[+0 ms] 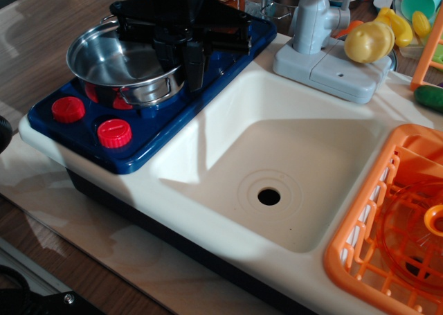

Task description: Put pan from stove to sink

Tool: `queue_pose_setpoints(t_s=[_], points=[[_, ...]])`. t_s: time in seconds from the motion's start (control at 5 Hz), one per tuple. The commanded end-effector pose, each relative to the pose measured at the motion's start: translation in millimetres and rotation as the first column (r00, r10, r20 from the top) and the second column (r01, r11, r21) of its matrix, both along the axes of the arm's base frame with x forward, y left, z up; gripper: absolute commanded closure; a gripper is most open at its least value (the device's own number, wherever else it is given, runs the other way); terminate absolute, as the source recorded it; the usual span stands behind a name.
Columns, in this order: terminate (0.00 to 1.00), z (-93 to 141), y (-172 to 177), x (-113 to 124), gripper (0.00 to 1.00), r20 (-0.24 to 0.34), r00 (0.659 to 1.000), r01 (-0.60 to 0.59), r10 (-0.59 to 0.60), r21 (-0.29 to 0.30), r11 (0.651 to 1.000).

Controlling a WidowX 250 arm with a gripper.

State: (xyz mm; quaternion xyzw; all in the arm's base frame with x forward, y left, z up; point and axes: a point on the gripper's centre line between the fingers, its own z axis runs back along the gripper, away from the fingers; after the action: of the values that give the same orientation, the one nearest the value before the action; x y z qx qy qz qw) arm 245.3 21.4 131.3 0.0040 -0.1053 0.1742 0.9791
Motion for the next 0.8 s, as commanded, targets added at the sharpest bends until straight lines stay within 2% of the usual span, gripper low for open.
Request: queue_pose_setpoints(t_s=[0.0, 0.2, 0.4, 0.6], points=[[0.00, 17.6, -29.7, 6.9, 1.00, 0.051, 0.999, -0.014, 0.013, 0.018, 1.000], [0.00, 21.8, -48.1, 12.7, 1.00, 0.048, 0.998, -0.035, 0.035, 0.000, 0.999], [0.00, 21.8, -70.9, 19.0, 1.00, 0.060, 0.996, -0.069, 0.068, 0.023, 0.997], [0.00, 25.6, -91.0, 25.7, 1.00, 0.053, 0.994, -0.098, 0.097, 0.017, 0.995]])
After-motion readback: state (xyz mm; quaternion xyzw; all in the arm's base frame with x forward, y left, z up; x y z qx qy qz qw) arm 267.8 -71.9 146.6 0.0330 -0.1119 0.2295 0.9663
